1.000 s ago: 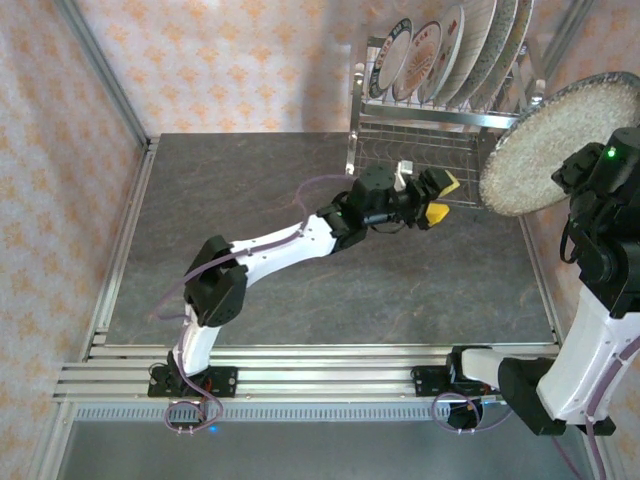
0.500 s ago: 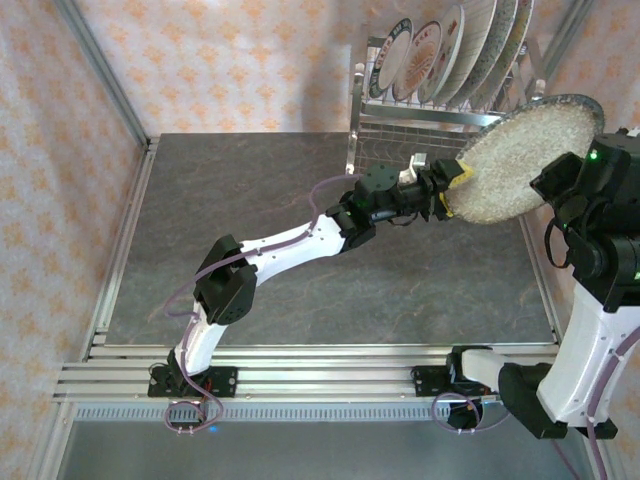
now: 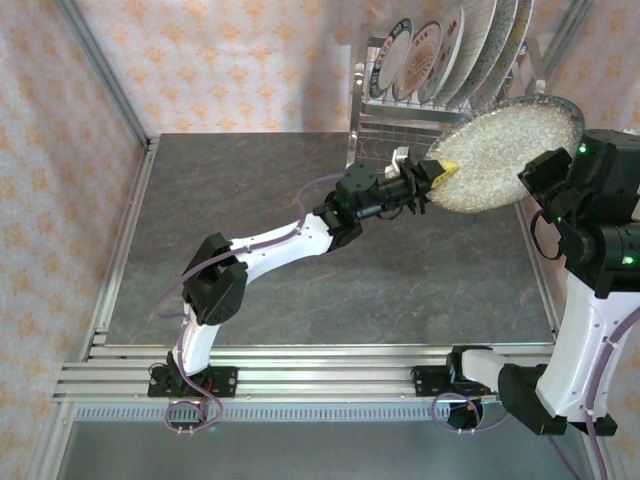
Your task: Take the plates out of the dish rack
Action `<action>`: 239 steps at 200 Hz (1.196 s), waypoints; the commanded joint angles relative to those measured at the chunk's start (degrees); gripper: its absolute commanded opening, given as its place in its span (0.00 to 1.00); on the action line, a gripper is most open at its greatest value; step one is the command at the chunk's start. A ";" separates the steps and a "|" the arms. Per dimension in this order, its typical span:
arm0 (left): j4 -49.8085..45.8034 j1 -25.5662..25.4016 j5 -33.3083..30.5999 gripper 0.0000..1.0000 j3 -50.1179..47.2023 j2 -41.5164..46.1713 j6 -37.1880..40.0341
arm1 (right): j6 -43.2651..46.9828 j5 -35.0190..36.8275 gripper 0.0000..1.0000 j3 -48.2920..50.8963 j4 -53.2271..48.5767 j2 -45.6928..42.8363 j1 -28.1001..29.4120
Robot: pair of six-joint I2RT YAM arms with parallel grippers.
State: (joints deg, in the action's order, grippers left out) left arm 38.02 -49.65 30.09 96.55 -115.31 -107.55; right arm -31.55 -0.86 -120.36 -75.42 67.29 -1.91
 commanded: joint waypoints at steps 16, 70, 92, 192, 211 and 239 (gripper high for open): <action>4.35 2.31 2.54 0.00 -7.13 6.45 6.27 | -0.62 -3.14 0.01 1.84 8.30 -3.25 0.45; 1.84 5.76 6.28 0.00 -16.40 16.62 15.47 | -5.26 -16.05 0.28 8.15 8.88 -4.39 0.42; 1.48 7.55 7.34 0.00 -21.60 21.13 17.51 | -7.25 -22.59 0.42 11.78 10.71 -4.96 0.42; -7.79 16.51 12.18 0.00 -36.12 39.53 24.43 | -11.88 -34.46 0.60 19.84 16.90 0.27 10.39; -7.62 18.60 11.72 0.00 -39.44 42.81 23.60 | -12.34 -29.86 0.60 19.49 17.28 3.31 17.66; -9.21 22.91 12.09 0.00 -43.43 48.63 22.98 | -13.66 -27.01 0.60 20.64 21.03 5.48 22.41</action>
State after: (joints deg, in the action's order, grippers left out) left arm 19.84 -28.36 37.26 53.30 -73.67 -85.95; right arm -43.55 -29.15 -99.22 -61.76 71.79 16.88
